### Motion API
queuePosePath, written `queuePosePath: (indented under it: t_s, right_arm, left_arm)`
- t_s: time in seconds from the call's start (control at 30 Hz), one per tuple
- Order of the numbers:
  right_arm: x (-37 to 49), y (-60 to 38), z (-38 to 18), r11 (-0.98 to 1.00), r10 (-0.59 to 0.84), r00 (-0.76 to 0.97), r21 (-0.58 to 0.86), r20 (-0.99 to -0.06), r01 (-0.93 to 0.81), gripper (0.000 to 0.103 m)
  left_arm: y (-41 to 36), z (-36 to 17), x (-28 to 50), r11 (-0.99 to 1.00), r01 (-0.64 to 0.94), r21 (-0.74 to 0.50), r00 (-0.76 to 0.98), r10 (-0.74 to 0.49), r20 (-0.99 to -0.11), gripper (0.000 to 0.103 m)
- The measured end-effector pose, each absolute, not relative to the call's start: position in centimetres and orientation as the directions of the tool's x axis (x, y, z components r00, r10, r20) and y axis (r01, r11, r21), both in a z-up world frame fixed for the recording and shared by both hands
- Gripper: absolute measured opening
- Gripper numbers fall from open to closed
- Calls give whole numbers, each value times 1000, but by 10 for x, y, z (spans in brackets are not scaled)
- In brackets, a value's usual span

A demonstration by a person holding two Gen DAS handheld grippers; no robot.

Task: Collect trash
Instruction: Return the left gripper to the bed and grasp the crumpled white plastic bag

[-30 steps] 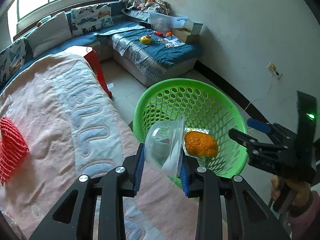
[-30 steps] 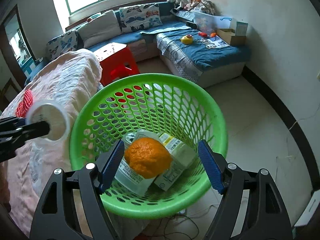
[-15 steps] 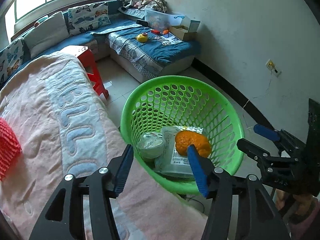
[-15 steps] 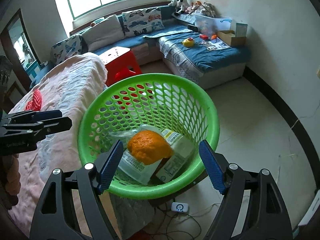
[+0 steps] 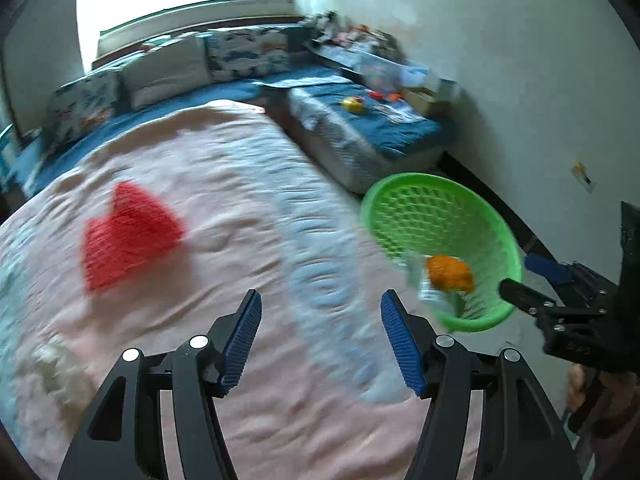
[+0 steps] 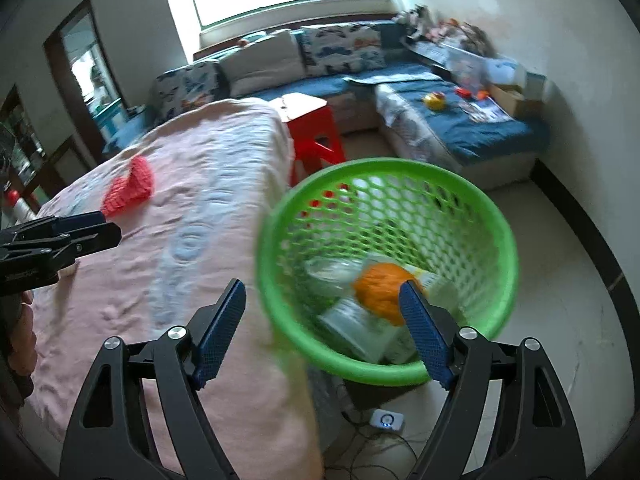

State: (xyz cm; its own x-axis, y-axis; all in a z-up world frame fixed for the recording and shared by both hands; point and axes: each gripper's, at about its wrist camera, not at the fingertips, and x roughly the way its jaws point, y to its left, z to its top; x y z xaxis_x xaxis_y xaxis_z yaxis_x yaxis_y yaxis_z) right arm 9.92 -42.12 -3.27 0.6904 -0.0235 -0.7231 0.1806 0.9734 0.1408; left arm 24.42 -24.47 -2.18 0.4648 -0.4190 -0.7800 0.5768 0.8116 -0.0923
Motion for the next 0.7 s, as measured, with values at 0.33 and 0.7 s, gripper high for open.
queuePosePath:
  t_s: [0.33,0.7]
  right_arm:
    - [132,-362,-23,987,74,700,153,-710,51,80]
    - [164,-304,-20,987,151,684,141,-714,-72,83]
  left_arm:
    - [-125,-19,258,942,331,-50,587,-247,-771,74]
    - [-48,-43,283,978,178,-113,560,-194,-805,90]
